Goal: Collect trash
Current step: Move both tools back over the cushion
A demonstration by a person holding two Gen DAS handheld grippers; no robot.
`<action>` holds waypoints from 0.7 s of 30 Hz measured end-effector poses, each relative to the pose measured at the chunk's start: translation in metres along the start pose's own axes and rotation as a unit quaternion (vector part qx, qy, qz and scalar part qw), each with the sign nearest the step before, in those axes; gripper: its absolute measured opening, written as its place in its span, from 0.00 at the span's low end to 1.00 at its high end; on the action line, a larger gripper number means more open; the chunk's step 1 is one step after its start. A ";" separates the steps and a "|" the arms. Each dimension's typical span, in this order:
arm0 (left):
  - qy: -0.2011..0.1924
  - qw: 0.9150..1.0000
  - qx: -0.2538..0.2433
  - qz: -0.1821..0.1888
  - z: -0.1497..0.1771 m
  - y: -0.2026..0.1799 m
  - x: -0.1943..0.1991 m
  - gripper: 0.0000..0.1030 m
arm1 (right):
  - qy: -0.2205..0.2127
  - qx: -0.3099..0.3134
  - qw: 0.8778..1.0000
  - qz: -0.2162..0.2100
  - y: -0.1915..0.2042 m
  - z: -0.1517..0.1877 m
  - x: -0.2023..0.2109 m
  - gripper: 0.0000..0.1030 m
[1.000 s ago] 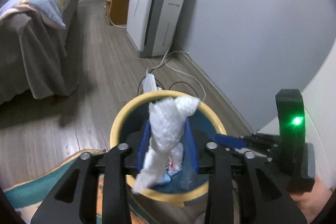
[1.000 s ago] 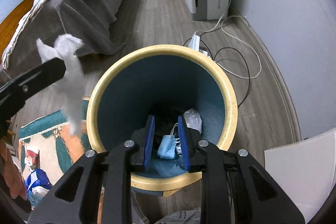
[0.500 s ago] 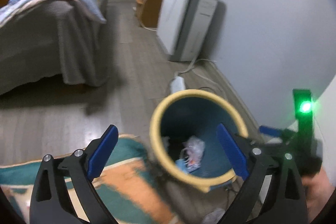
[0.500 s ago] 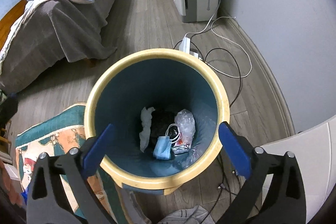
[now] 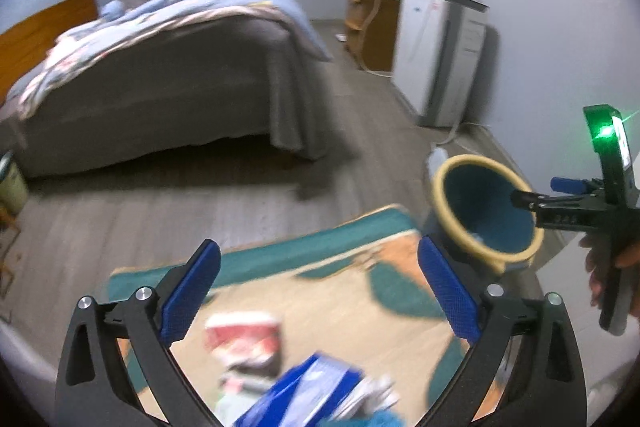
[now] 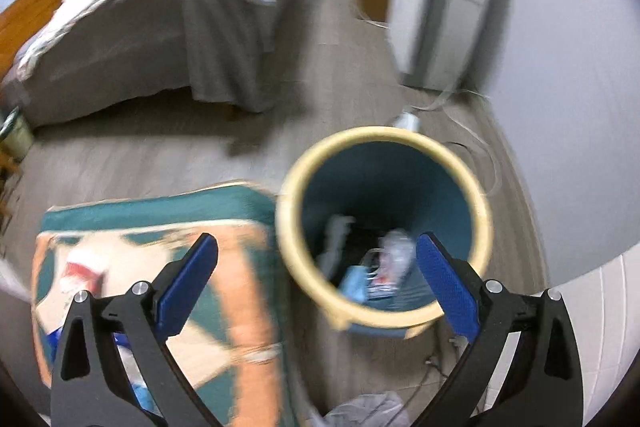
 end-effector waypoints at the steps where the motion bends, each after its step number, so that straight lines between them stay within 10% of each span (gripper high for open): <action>1: 0.000 1.000 0.006 -0.005 0.004 0.007 0.006 0.95 | -0.008 0.004 1.000 -0.017 0.014 0.002 0.009 0.95; 21: 0.074 0.993 0.057 -0.075 0.099 0.115 0.012 0.95 | 0.114 0.080 0.984 -0.113 0.167 0.114 -0.004 0.94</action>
Point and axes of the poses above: each gripper's, at about its wrist camera, not at the fingertips, and x roughly against the way its jaws point, y to its left, z to its underside, the point moved 4 cm from there along -x, roughly the way its jaws point, and after that the axes turned 8 degrees about z, right-handed, at the moved point
